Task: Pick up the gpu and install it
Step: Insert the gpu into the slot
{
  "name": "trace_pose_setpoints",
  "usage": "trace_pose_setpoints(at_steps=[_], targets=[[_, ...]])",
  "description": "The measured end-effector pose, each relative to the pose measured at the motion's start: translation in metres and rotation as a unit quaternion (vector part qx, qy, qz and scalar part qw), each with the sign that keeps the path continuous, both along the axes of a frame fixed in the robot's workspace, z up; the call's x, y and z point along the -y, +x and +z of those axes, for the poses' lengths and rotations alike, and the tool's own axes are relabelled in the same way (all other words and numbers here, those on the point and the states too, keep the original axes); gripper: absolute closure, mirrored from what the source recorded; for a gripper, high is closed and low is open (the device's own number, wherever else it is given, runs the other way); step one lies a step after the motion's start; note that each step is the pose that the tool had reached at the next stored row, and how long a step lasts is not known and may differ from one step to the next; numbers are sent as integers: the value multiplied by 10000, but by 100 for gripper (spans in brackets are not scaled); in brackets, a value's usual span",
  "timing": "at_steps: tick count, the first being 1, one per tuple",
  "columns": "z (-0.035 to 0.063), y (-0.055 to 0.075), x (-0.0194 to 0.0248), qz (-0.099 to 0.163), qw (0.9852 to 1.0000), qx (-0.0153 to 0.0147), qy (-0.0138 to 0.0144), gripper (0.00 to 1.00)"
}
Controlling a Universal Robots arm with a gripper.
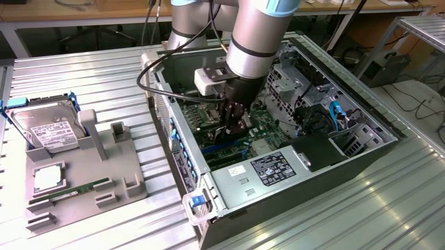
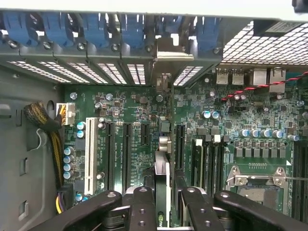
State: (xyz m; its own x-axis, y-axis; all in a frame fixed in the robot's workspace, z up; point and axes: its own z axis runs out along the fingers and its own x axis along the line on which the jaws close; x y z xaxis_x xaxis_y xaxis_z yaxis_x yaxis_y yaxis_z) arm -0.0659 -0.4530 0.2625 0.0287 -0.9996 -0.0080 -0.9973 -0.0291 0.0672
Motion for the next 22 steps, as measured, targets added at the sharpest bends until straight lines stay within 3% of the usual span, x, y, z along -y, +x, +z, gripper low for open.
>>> trace_pose_setpoints(at_steps=[5, 6, 7, 8, 9, 10, 11, 14, 16, 19, 22], targets=[[30, 42, 0, 0, 10000, 2, 3, 74], [66, 43, 0, -31, 10000, 36, -6, 74], [43, -13, 0, -71, 9999, 90, -19, 74], [4, -21, 1, -116, 9999, 95, -24, 74], [14, -20, -2, -137, 9998, 124, -14, 74], [69, -22, 0, -140, 9997, 206, -17, 74], [62, -48, 0, -140, 9995, 268, -18, 74], [54, -70, 0, -144, 9995, 270, -18, 74], [46, -74, 0, -150, 9995, 288, -22, 74], [4, -84, 0, -147, 9994, 302, -82, 74], [43, -84, 0, -148, 9994, 302, -81, 74]])
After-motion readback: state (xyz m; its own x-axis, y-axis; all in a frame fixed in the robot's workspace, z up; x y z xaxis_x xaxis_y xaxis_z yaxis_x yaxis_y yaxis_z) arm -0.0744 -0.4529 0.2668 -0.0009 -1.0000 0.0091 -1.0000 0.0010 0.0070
